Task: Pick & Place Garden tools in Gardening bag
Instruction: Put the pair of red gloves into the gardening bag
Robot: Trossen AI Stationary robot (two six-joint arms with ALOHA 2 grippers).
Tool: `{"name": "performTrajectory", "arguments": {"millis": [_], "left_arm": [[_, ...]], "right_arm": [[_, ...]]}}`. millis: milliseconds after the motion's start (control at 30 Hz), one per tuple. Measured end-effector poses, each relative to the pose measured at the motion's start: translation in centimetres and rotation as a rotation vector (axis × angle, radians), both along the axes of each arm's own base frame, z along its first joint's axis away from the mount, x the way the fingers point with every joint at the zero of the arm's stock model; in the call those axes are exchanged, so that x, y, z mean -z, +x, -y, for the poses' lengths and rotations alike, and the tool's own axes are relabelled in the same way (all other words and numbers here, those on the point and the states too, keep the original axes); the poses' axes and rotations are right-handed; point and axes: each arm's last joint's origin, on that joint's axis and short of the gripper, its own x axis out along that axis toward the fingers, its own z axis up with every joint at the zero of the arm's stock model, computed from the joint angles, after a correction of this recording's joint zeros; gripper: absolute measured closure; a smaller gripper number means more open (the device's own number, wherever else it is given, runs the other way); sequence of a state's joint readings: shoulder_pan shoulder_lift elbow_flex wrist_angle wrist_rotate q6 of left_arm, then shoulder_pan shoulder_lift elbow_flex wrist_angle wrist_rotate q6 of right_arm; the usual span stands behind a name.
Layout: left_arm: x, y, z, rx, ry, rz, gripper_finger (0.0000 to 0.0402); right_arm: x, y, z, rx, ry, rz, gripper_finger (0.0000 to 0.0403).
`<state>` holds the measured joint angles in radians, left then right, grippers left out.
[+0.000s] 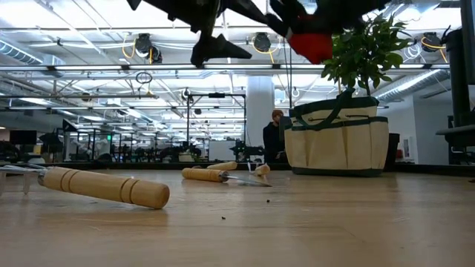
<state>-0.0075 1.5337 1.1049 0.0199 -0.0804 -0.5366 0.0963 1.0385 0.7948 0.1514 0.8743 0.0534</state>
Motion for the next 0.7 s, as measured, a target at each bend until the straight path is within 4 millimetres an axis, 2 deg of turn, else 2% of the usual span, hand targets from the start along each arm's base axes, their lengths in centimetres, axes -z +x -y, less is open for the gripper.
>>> {"name": "performTrajectory", "arguments": {"millis": [267,700], "left_arm": [[0.1,0.0,-0.3,-0.012,0.014,-0.014,0.0066],[0.2,-0.1,-0.3,-0.013,0.014,-0.027,0.0066]], "right_arm": [[4.1,-1.6,1.5,0.095,0.061,-0.047,0.0357],[7.6,-3.9,2.6,0.161,0.114,-0.045,0.0357]]}}
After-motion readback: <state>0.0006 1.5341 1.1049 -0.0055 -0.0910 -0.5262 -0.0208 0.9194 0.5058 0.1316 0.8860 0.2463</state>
